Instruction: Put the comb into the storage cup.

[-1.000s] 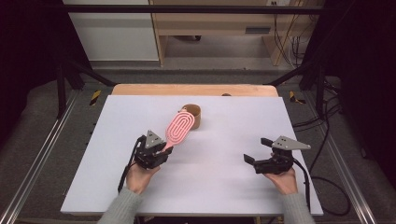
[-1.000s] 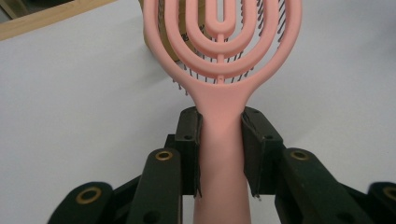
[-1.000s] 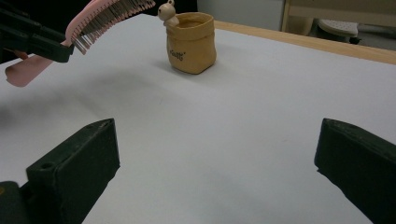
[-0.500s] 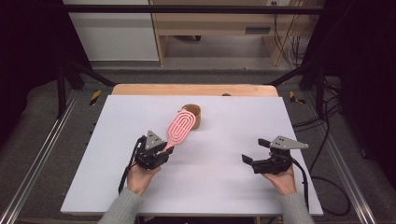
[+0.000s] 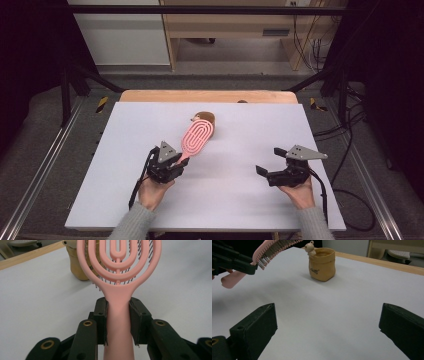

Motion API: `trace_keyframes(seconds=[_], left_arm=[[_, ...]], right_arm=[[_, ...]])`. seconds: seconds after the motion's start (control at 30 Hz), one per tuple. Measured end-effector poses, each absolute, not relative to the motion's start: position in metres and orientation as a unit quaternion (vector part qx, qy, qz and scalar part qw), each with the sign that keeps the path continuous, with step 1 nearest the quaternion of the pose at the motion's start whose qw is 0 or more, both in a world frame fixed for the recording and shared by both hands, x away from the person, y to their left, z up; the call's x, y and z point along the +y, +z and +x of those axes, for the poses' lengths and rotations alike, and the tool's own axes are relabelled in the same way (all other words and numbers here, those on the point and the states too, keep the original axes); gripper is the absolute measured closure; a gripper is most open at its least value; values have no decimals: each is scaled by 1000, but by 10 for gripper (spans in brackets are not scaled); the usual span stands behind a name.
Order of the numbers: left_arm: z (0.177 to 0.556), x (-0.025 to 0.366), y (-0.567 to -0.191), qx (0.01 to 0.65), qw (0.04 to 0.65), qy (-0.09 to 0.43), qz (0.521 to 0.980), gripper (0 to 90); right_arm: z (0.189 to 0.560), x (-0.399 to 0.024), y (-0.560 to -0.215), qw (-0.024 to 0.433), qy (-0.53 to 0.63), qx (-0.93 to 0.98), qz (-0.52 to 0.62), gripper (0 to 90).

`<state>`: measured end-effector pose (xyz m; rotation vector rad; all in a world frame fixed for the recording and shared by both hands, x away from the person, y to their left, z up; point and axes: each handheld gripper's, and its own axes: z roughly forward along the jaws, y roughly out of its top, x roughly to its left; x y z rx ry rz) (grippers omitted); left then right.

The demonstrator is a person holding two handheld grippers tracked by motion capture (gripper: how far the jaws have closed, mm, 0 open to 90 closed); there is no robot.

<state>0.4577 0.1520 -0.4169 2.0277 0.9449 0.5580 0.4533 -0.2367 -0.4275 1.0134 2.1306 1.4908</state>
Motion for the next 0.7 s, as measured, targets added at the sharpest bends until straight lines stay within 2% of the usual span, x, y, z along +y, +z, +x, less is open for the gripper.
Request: trace_keyframes(seconds=[0.47,0.7], left_arm=[[449,139,-417,367,420,235,796,697],[446,131,-415,372,444,226,783,697]], right_arm=[[453,-225,-423,171,534,748,356,22],[454,-218,-422,168,535,747,357,23]])
